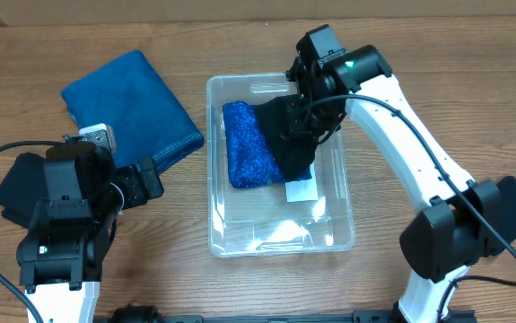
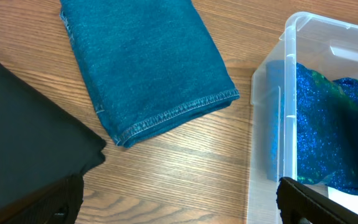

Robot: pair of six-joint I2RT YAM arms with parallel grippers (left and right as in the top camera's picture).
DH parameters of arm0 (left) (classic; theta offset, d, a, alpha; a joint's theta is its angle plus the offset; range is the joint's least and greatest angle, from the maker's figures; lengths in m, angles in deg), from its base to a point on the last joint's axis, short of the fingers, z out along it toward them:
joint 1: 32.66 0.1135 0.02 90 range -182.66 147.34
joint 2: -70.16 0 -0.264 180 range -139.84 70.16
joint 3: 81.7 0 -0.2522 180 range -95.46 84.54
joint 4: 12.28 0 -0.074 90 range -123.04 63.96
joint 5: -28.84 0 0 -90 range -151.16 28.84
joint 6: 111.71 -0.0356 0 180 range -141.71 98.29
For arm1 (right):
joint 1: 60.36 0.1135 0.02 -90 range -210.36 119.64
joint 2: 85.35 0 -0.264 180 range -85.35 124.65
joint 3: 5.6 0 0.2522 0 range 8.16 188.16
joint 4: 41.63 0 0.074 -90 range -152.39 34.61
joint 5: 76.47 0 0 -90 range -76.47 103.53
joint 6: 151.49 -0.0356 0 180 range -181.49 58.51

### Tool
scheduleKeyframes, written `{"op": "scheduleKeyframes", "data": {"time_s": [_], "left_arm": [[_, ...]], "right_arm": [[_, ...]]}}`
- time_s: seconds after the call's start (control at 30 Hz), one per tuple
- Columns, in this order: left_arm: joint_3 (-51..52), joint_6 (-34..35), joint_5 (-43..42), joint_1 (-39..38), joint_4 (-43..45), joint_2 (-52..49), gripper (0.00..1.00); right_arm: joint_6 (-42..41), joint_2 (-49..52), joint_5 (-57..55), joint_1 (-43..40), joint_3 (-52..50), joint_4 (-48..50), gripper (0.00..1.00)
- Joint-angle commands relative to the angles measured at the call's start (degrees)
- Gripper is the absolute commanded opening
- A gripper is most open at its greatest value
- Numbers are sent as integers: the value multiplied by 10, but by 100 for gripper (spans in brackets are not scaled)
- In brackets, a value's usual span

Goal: Pack container
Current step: 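Place the black cloth in the bin beside the sequined cloth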

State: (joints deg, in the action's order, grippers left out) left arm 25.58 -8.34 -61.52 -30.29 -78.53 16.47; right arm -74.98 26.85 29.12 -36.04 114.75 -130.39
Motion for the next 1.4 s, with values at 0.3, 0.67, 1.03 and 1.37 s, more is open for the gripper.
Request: {"op": "scheduleKeyframes", "data": {"time_s": [0.3, 0.67, 1.03, 1.37], "left_arm": [[-13, -7, -1, 2, 0, 1, 100], [-13, -7, -1, 2, 0, 1, 100], [-13, -7, -1, 2, 0, 1, 100], [-13, -7, -1, 2, -8, 1, 100]], "right_arm": [[-108, 57, -181, -4, 4, -34, 45], [-40, -56, -265, 1, 49, -40, 56], [-11, -54, -189, 1, -187, 114, 16], [20, -54, -189, 1, -243, 181, 24]]}}
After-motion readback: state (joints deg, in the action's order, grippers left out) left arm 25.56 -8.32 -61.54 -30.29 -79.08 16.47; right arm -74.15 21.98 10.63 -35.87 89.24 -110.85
